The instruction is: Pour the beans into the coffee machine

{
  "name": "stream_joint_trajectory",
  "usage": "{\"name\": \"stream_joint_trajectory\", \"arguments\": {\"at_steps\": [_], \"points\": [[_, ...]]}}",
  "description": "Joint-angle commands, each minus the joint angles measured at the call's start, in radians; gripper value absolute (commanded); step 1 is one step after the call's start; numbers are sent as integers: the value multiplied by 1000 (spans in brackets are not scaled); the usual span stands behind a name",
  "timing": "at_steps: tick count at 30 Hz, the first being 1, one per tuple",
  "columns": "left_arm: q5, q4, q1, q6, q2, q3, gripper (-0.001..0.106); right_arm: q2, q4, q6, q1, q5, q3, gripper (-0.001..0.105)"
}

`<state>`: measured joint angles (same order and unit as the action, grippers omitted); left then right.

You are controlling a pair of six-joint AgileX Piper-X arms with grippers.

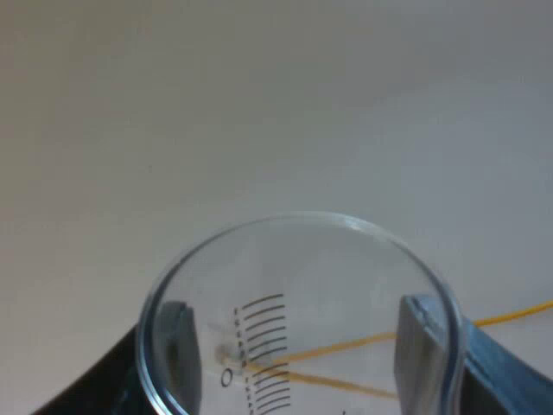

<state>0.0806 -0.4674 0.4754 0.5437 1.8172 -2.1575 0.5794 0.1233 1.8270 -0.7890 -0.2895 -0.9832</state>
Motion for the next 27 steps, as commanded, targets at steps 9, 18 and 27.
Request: {"name": "stream_joint_trajectory", "arguments": {"at_steps": [9, 18, 27], "points": [[53, 18, 2, -279, -10, -13, 29, -8, -15, 17, 0, -2, -6, 79], [141, -1, 2, -510, -10, -13, 29, -8, -15, 17, 0, -2, -6, 79], [141, -119, 2, -703, -10, -13, 29, -8, -15, 17, 0, -2, -6, 79]]}}
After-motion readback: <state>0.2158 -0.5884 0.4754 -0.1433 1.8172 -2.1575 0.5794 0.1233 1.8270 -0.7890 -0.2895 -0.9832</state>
